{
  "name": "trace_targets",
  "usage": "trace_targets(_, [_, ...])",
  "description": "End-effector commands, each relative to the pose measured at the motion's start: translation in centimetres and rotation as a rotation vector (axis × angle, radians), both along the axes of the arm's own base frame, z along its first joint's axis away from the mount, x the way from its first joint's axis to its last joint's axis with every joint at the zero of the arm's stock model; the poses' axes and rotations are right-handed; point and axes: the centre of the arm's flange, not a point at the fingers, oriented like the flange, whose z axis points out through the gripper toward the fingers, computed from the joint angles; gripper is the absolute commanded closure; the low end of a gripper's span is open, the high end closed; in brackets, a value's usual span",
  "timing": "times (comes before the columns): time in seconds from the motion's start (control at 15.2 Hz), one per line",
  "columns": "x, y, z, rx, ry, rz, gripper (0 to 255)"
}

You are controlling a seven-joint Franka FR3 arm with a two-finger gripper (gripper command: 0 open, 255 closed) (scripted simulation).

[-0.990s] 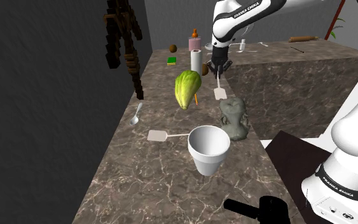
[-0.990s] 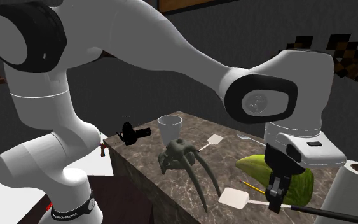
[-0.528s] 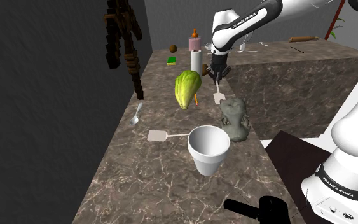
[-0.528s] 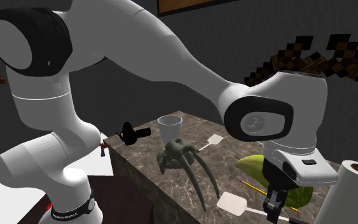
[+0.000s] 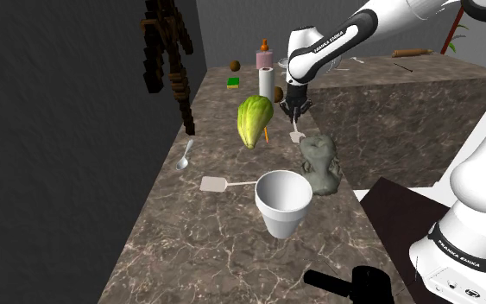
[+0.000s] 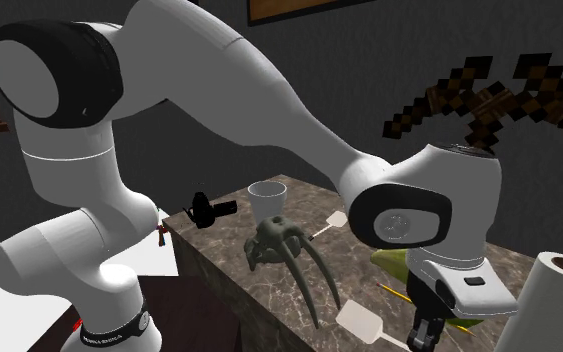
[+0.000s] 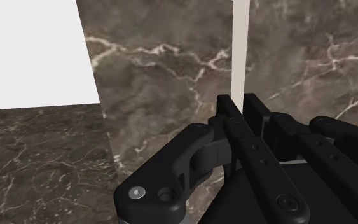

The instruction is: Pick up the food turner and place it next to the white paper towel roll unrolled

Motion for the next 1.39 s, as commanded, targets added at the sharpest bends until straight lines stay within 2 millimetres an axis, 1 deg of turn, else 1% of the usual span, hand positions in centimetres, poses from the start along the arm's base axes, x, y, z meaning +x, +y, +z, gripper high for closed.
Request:
trace_targets(0.0, [0.0, 0.1, -0.3, 0.0, 0.001, 0.001, 255])
trace_targets(0.4, [0.0, 0.1, -0.3, 0.0, 0.001, 0.001, 255])
trace_targets(0.46, [0.0, 0.1, -0.3, 0.0, 0.001, 0.001, 0])
trace_targets(0.79, [0.0, 0.1, -0.3, 0.0, 0.001, 0.001, 0])
trace_targets(0.99, [-0.2, 0.2, 3.7, 0.0, 0.001, 0.001, 0])
trace_targets(1.06, [-0.3, 0.3, 4.7, 0.0, 0.001, 0.001, 0])
trace_targets(1.32, [-0.3, 0.3, 4.7, 0.0, 0.001, 0.001, 0])
